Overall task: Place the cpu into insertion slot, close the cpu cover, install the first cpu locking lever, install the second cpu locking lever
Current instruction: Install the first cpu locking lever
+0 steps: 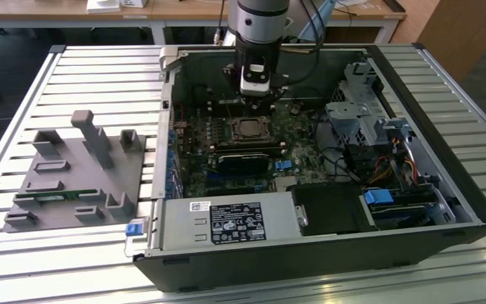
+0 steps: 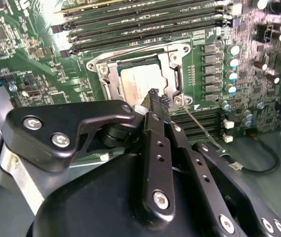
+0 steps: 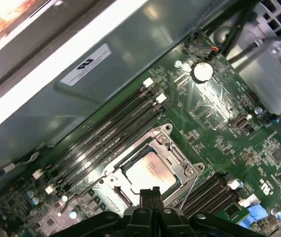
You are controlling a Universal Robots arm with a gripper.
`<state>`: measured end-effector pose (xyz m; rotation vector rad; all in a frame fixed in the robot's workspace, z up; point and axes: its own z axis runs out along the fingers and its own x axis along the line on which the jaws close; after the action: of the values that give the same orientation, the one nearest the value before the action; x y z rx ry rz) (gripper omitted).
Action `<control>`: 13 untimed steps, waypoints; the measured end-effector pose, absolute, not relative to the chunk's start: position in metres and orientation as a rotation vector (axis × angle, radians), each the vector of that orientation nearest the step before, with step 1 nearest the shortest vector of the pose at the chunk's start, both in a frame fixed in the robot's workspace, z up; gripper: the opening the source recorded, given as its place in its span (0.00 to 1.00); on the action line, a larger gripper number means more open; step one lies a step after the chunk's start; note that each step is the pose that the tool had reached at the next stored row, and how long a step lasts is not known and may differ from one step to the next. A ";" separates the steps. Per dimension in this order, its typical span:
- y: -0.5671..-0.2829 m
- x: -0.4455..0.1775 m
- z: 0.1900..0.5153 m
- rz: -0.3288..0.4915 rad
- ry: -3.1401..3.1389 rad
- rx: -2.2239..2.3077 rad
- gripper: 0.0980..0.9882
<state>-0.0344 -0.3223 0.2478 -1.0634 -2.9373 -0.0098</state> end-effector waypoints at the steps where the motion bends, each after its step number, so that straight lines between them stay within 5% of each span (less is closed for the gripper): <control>1: -0.322 -0.034 0.248 -0.010 -2.946 -1.040 0.01; 13: -0.322 -0.034 0.247 -0.007 -3.037 -0.731 0.01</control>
<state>-0.0344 -0.3223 0.2472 -0.7315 -3.0368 -0.0069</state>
